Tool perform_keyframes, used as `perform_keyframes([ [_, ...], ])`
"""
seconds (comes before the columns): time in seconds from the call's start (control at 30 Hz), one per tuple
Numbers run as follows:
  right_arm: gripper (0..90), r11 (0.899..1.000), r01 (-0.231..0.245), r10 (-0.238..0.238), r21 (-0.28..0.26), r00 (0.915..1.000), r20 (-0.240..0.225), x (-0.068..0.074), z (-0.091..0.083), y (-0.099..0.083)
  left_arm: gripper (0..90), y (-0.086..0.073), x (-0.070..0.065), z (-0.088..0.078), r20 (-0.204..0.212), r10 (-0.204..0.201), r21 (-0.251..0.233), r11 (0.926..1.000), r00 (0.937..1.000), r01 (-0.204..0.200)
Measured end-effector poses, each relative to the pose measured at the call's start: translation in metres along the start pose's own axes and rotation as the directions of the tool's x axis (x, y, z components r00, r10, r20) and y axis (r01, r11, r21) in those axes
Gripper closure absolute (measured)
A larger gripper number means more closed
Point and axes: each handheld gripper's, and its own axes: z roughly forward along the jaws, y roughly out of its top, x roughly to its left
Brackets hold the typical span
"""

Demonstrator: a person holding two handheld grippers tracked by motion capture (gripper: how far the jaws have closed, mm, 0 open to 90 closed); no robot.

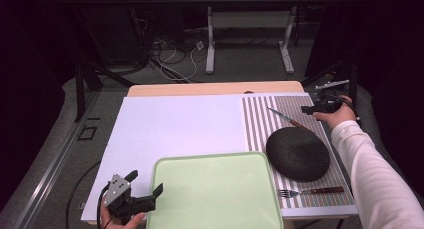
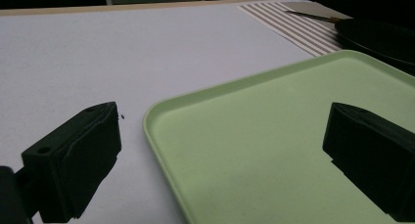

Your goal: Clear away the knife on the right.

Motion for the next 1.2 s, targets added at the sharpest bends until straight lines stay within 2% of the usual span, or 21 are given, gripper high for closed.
perform_keyframes([
  [0.2,36.1,1.000,0.013,-0.013,-0.007,0.9999,-0.006,0.000,0.002,0.000,1.0,0.000,0.000,0.000,0.001,0.001,0.001,1.0000,1.0000,-0.001],
  [0.23,36.2,0.999,0.034,-0.034,-0.004,0.9993,-0.012,-0.001,0.003,0.000,1.1,0.000,0.000,0.000,0.001,0.001,0.002,1.0000,1.0000,-0.001],
  [0.37,36.3,0.998,0.063,-0.063,0.000,0.9977,-0.025,-0.001,0.005,0.000,1.3,0.000,0.000,0.001,0.002,0.000,0.002,1.0000,1.0000,0.000],
  [0.43,36.3,0.996,0.092,-0.092,-0.011,0.9944,-0.052,-0.001,0.006,0.001,1.5,0.000,0.000,0.001,0.002,0.000,0.003,1.0000,1.0000,0.000],
  [0.5,35.9,0.988,0.152,-0.153,-0.022,0.9845,-0.086,0.000,0.008,0.000,1.6,0.000,0.000,0.001,0.003,0.000,0.003,1.0000,1.0000,0.000],
  [0.53,35.9,0.988,0.152,-0.153,-0.022,0.9845,-0.086,0.000,0.008,0.000,1.6,0.000,0.000,0.001,0.004,-0.001,0.004,1.0000,1.0000,0.001],
  [0.57,35.3,0.975,0.216,-0.220,-0.043,0.9674,-0.126,0.002,0.010,0.000,1.7,0.000,0.000,0.001,0.004,0.000,0.006,1.0000,1.0000,0.000],
  [0.6,35.3,0.971,0.233,-0.238,-0.048,0.9606,-0.145,0.004,0.011,-0.001,1.7,0.000,0.000,0.001,0.004,0.000,0.006,1.0000,1.0000,0.000],
  [0.63,35.3,0.971,0.233,-0.238,-0.048,0.9606,-0.145,0.004,0.011,-0.001,1.7,0.000,0.000,0.001,0.004,0.000,0.006,1.0000,1.0000,0.000],
  [0.7,37.9,0.958,0.284,-0.288,-0.050,0.9454,-0.152,0.007,0.013,-0.002,1.7,0.000,0.000,0.001,0.004,-0.001,0.007,1.0000,1.0000,0.001],
  [0.73,38.0,0.954,0.296,-0.300,-0.051,0.9412,-0.155,0.007,0.014,-0.002,1.7,0.000,0.000,0.001,0.004,0.000,0.008,1.0000,1.0000,0.000],
  [0.83,40.1,0.949,0.312,-0.315,-0.043,0.9370,-0.152,0.008,0.016,-0.003,1.7,0.000,0.000,0.001,0.004,0.000,0.009,1.0000,1.0000,0.000],
  [0.87,41.8,0.944,0.327,-0.329,-0.035,0.9329,-0.147,0.009,0.018,-0.003,1.7,0.000,0.000,0.001,0.004,0.001,0.009,1.0000,1.0000,-0.001],
  [0.93,44.1,0.942,0.336,-0.335,-0.018,0.9309,-0.147,0.010,0.022,-0.004,1.7,0.000,0.000,0.001,0.005,0.001,0.008,1.0000,1.0000,-0.002],
  [1.03,46.4,0.945,0.327,-0.321,0.015,0.9341,-0.156,0.011,0.027,-0.004,1.8,0.000,0.000,0.001,0.005,0.002,0.008,1.0000,1.0000,-0.002],
  [1.07,47.8,0.943,0.331,-0.323,0.021,0.9320,-0.164,0.012,0.030,-0.004,1.8,0.000,0.000,0.001,0.005,0.001,0.009,1.0000,1.0000,-0.001],
  [1.13,49.1,0.945,0.322,-0.311,0.047,0.9361,-0.164,0.014,0.034,-0.004,1.8,0.000,0.000,0.001,0.005,0.001,0.009,1.0000,1.0000,-0.001],
  [1.2,50.0,0.944,0.326,-0.313,0.055,0.9350,-0.167,0.015,0.036,-0.004,1.8,-0.001,0.000,0.001,0.005,0.000,0.009,1.0000,1.0000,0.000],
])
